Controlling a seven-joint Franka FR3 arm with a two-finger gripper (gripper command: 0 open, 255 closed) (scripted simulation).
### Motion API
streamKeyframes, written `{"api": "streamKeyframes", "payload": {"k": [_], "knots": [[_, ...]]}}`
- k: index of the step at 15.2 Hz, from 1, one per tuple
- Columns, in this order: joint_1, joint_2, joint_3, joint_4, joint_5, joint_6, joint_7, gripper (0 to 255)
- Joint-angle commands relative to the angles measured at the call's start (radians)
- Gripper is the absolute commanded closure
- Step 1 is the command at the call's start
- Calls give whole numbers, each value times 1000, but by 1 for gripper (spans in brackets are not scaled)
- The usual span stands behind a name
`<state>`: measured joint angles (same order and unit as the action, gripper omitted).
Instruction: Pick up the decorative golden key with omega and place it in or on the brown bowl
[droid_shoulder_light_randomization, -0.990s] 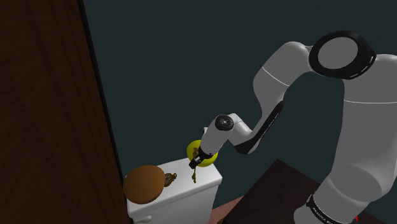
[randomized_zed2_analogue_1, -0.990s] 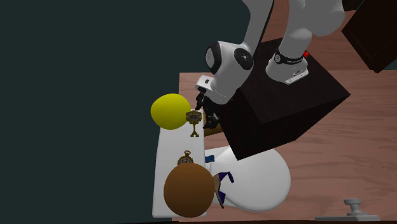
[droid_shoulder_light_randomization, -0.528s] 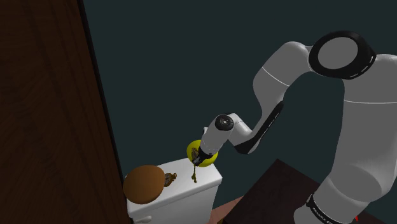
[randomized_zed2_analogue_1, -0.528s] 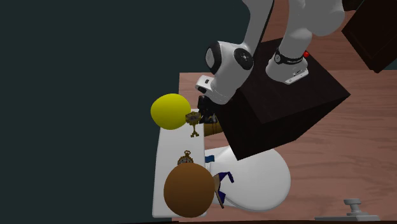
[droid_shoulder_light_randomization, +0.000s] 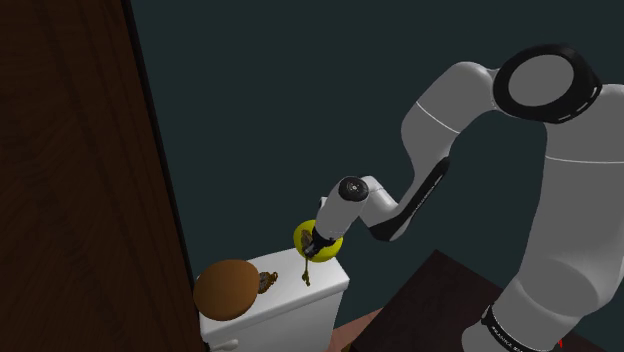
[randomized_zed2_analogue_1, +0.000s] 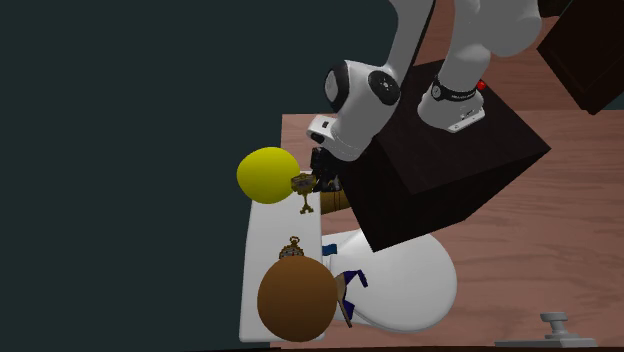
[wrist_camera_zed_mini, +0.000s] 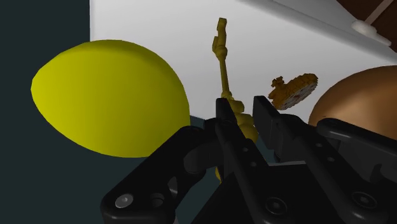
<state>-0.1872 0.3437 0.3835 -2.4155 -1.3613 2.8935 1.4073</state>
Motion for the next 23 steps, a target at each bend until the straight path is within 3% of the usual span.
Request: {"api": "streamKeyframes", "payload": {"k": [1,8,15,23], "knots": [[-14,-32,20,-18,64,-2,-55,255],[-81,-145,107,-75,307,-11,-266,255],[-143,-266,203,-121,598,-29,-506,255],[-136,-405,242,-146,946,-82,-784,255]]}}
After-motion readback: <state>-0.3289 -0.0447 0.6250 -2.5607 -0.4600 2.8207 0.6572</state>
